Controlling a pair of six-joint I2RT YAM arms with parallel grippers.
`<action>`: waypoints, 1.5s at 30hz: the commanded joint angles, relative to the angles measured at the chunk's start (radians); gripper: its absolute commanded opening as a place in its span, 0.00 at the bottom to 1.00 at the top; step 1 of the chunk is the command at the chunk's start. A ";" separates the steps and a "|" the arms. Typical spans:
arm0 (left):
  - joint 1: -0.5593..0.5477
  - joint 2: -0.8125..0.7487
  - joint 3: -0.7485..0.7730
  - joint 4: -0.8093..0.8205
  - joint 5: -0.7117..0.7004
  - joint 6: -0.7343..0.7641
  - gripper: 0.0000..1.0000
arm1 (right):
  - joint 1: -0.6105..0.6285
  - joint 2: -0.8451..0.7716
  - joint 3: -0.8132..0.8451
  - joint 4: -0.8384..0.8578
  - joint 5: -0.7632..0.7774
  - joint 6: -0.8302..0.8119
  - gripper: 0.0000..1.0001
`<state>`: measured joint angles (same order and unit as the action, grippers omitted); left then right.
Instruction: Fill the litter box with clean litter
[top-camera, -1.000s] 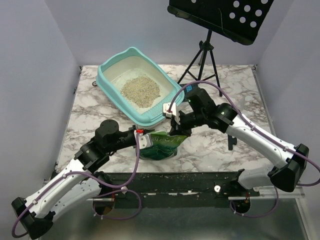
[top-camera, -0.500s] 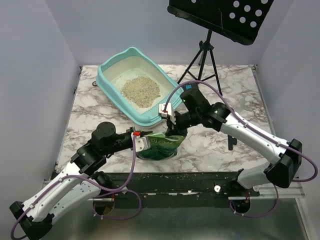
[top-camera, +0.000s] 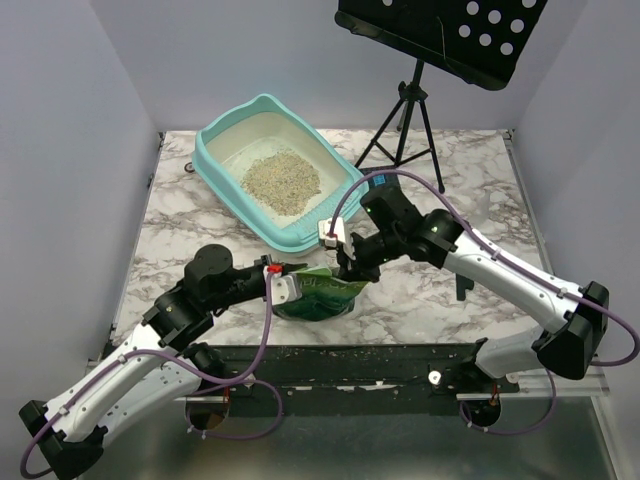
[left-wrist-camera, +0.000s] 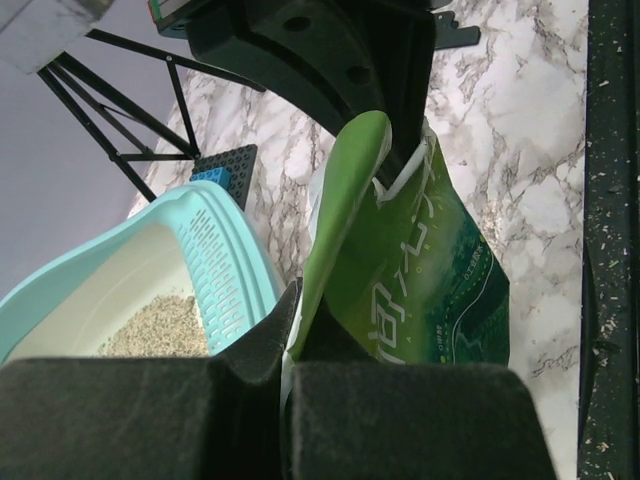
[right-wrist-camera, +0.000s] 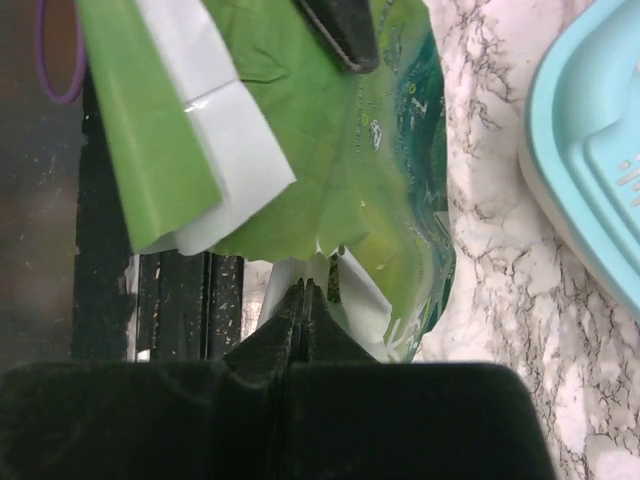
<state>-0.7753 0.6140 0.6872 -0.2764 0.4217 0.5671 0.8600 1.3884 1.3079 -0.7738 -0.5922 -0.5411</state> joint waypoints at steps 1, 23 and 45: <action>-0.012 -0.016 -0.002 0.103 0.015 -0.007 0.00 | 0.040 -0.032 -0.033 -0.097 0.018 0.003 0.01; -0.015 -0.077 -0.032 0.121 0.015 -0.010 0.00 | 0.071 0.092 -0.055 0.057 0.158 0.161 1.00; -0.013 0.021 0.029 0.069 -0.095 0.086 0.26 | 0.068 -0.201 -0.032 0.056 0.585 0.281 1.00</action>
<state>-0.7895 0.6495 0.7086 -0.2260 0.3649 0.6350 0.9302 1.2980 1.2461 -0.6754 -0.2329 -0.3473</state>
